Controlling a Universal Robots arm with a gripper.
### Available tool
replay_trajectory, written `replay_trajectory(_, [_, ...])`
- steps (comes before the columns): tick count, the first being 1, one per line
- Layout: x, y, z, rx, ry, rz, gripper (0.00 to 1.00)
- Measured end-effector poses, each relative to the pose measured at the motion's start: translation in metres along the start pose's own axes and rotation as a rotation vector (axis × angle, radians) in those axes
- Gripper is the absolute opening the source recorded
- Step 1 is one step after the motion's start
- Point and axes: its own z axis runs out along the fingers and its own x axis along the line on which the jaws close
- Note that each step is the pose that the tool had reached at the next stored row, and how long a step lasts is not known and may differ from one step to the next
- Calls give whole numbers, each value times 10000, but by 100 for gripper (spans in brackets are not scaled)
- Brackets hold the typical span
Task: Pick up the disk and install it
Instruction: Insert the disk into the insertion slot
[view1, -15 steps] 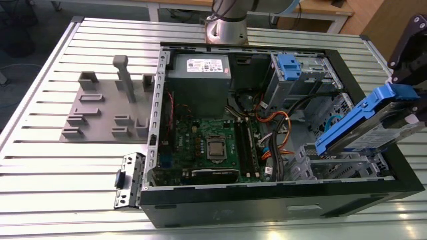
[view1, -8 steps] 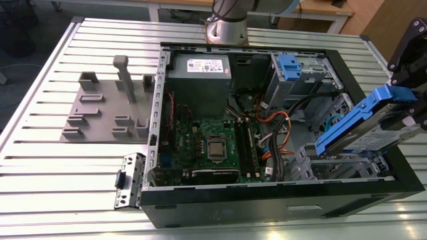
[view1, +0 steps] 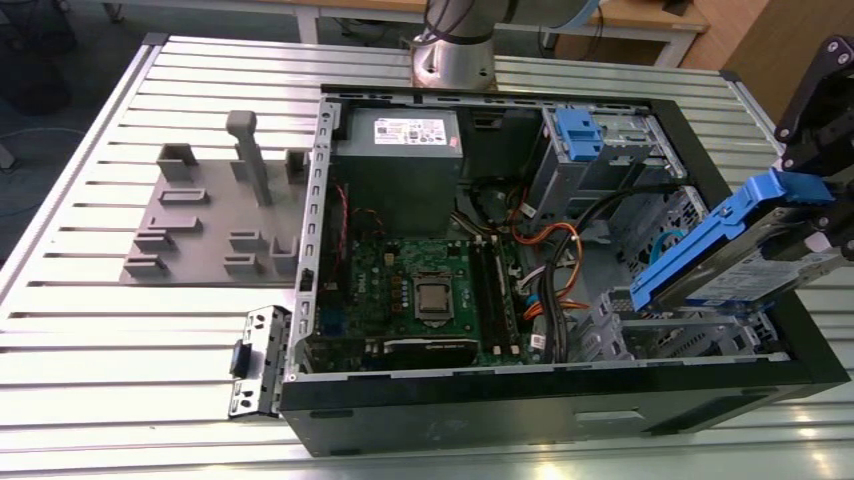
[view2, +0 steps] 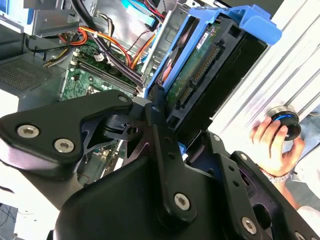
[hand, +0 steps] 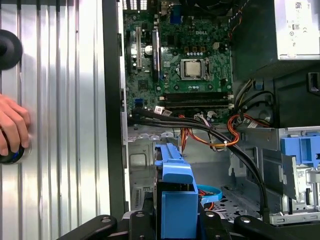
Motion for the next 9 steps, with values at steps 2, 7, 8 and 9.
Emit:
replay_trajectory(2, [0,0,0,0,0,0,36])
replay_trajectory(7, [1,0,2,-60,19,-630,36])
replay_trajectory(8, [1,0,3,-78,25,-820,36])
replay_trajectory(9, [1,0,2,-92,32,-971,36])
